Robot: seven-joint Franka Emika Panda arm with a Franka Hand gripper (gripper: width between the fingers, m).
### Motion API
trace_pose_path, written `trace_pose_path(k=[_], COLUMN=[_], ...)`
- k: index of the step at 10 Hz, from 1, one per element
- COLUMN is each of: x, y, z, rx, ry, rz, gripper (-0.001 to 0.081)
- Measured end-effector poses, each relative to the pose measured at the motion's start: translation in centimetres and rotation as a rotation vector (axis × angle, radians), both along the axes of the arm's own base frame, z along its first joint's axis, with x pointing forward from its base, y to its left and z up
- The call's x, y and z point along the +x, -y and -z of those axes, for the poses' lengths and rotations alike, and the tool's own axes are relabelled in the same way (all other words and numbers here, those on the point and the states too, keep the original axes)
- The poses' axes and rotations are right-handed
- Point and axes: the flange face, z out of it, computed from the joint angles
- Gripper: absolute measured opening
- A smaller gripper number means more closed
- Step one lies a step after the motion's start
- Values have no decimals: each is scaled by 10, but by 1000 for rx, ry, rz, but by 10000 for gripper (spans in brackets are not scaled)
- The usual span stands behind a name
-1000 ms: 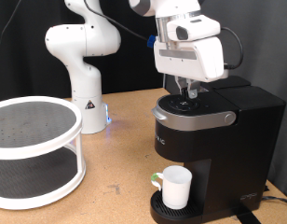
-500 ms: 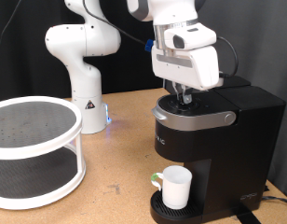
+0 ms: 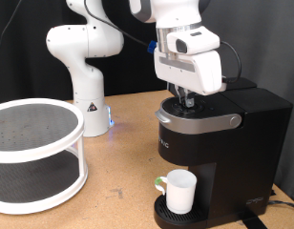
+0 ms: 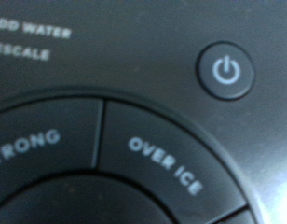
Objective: Make a cup of coffee with the keurig machine
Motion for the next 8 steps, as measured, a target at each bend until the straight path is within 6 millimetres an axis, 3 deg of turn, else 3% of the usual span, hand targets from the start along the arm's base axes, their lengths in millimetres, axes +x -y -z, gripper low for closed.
trace_pose_path(k=[8], x=[11], y=[5], z=[1], rx=[32], ry=[-120], rz=[26], gripper=[0])
